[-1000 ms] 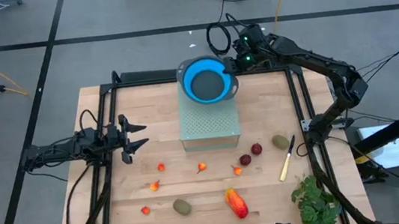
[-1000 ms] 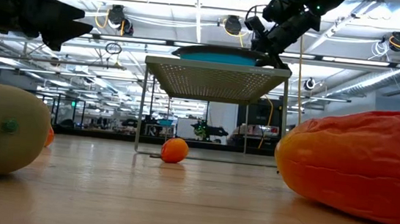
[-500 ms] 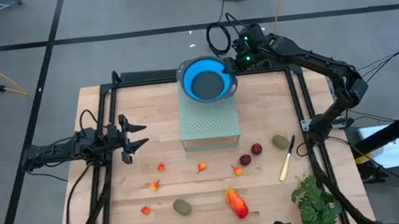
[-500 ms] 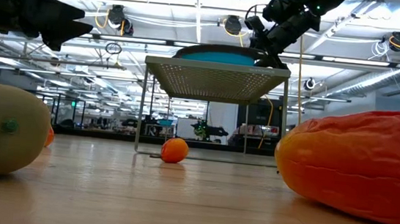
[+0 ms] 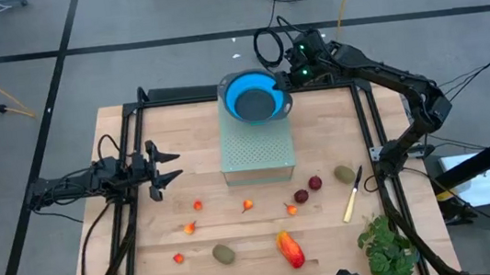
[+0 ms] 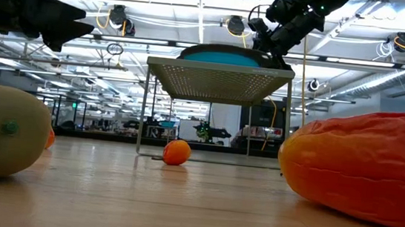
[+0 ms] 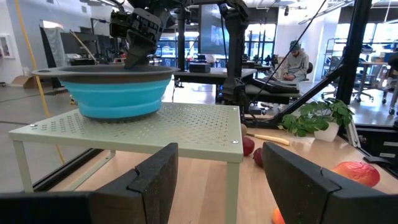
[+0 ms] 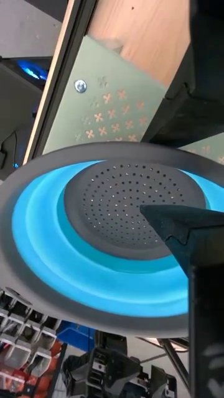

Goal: Pick & Place Fruit
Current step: Put the blue strainer bowl on the shelf, then put the mango into the blue strainer bowl on the shelf

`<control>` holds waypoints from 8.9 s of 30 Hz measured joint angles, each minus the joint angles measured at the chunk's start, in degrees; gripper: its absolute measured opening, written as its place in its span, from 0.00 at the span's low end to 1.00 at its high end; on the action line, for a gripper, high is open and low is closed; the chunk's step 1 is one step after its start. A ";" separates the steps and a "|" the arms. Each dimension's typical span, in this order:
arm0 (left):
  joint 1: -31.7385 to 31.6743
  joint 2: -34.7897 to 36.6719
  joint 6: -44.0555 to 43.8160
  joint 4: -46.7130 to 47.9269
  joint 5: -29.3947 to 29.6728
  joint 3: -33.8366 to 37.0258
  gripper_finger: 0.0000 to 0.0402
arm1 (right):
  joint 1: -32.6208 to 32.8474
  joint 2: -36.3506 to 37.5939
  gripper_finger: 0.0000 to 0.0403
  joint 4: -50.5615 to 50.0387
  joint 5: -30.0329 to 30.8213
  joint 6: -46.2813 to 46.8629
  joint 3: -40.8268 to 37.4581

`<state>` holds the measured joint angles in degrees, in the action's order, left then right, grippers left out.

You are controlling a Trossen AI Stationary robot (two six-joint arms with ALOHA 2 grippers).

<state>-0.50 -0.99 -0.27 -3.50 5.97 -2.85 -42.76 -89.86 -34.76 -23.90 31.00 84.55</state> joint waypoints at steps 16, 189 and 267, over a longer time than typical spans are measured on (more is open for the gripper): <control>0.00 0.00 0.00 -0.11 -0.02 0.00 0.58 | -2.40 0.00 0.35 0.04 0.13 0.36 0.00; 0.00 -0.02 0.00 -0.16 0.18 0.00 0.58 | 14.37 67.95 0.35 30.31 -12.15 -32.30 -63.34; 0.00 -0.02 0.00 -0.16 0.11 0.01 0.58 | 79.01 14.79 0.00 45.50 33.15 -6.83 -38.58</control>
<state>-0.50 -1.01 -0.27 -3.66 6.09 -2.84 36.25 -75.08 10.74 9.25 24.17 45.98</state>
